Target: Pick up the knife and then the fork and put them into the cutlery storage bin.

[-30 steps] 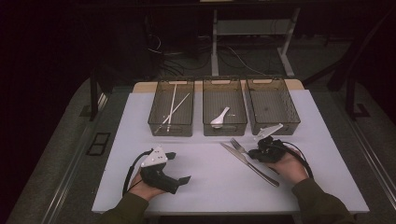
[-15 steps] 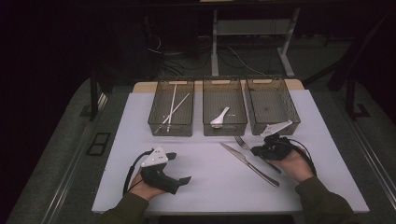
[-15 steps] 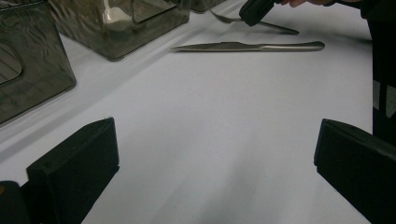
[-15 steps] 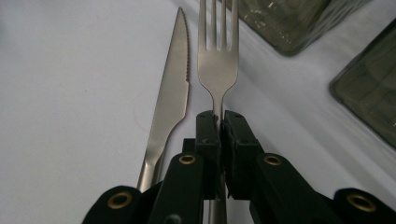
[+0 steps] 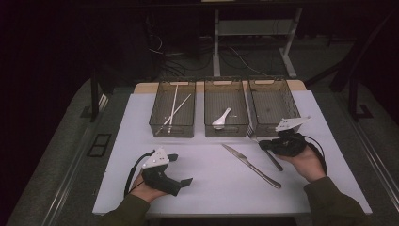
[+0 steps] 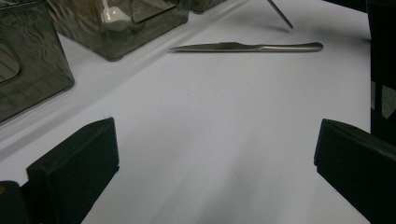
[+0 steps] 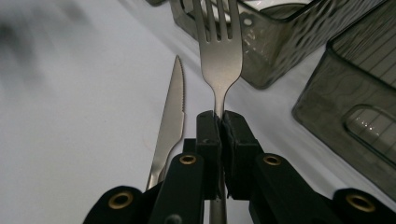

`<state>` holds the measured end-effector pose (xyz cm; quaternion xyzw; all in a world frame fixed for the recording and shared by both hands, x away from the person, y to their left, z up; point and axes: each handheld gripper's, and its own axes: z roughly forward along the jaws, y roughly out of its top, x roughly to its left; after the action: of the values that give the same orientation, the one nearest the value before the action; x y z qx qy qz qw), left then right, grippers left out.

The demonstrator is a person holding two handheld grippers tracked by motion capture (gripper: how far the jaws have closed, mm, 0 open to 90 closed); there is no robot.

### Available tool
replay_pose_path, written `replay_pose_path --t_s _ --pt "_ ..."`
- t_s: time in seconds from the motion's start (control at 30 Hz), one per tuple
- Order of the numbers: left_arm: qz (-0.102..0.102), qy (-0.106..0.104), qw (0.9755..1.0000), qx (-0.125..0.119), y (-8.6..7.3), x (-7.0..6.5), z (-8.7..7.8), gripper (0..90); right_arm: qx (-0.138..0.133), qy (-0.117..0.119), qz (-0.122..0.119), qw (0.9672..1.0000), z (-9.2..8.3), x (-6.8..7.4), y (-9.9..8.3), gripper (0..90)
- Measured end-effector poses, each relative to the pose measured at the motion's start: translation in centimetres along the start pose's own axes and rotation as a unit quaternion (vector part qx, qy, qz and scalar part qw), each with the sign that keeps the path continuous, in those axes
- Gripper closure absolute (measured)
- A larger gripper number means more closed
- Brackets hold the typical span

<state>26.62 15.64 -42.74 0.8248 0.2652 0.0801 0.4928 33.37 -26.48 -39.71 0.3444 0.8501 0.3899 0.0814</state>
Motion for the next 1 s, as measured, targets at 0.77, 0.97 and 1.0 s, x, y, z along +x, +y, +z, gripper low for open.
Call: replay_pose_path --t_s 0.77,0.97,1.0 --pt "-0.003 -0.004 1.0000 -0.004 0.0 0.0 0.0 0.0 -0.051 -0.073 0.020 0.9958 -4.7 -4.8 5.1 85.5" --pt "-0.001 -0.005 1.0000 -0.005 0.0 0.1 0.1 0.0 -0.055 -0.099 0.036 0.9929 -4.7 -7.4 7.4 85.5" --pt "-0.001 -0.006 1.0000 -0.005 0.0 0.1 0.1 0.0 -0.056 -0.101 0.040 0.9925 -4.6 -7.9 7.7 85.5"
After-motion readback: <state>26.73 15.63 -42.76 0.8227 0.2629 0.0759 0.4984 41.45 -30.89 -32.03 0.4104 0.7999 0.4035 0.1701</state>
